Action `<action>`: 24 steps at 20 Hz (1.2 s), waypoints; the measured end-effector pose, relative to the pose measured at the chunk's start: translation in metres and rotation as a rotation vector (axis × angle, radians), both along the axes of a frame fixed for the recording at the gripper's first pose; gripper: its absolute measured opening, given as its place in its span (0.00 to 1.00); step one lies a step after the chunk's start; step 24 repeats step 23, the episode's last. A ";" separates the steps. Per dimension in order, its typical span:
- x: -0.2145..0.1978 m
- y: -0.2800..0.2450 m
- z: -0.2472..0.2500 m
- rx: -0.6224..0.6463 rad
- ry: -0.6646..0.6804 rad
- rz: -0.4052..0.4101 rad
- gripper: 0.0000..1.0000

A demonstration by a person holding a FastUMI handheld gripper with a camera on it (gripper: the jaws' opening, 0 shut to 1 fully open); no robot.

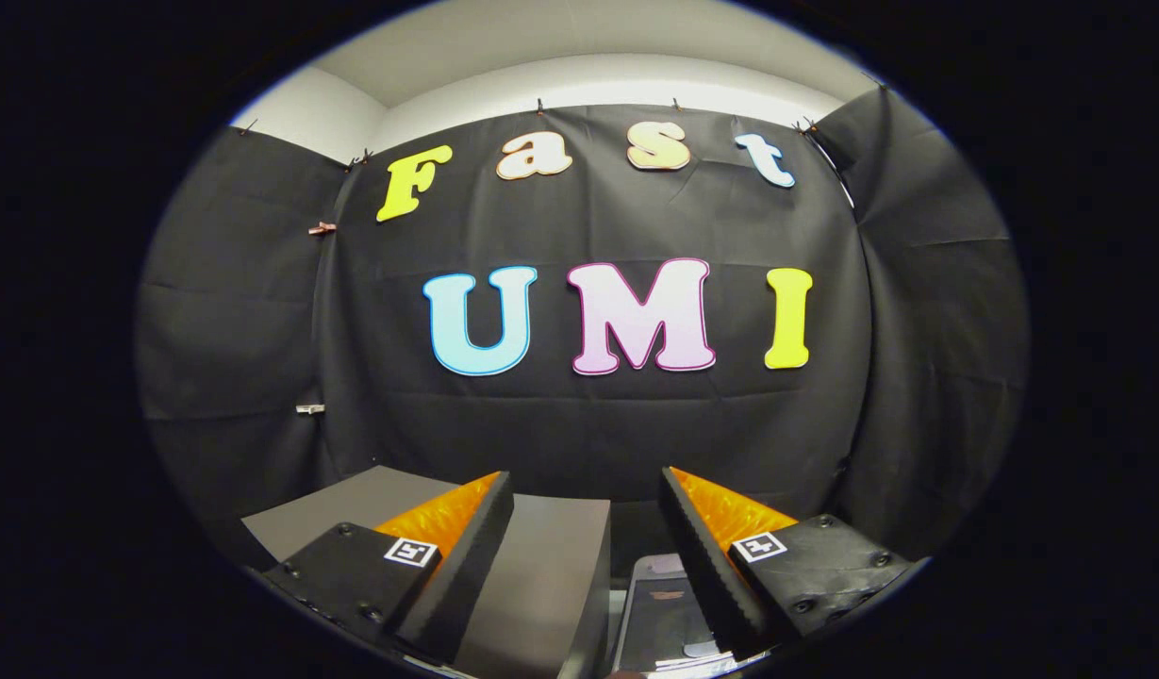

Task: Put the clothes into the washing machine and then close the washing machine lid.

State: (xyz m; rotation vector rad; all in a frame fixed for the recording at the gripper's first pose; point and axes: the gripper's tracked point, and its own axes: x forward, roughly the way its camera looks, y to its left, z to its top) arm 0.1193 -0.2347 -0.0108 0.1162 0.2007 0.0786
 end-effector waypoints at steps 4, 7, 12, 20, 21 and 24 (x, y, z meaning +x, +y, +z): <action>-0.001 -0.004 -0.004 0.000 0.011 -0.007 0.98; -0.004 -0.003 -0.005 -0.001 0.015 0.000 0.98; -0.011 -0.006 -0.012 -0.005 0.028 0.008 0.98; -0.007 -0.014 -0.007 -0.005 0.009 0.002 0.98; -0.006 -0.013 -0.009 -0.005 0.011 0.001 0.98; -0.004 -0.010 -0.008 -0.001 0.006 0.002 0.98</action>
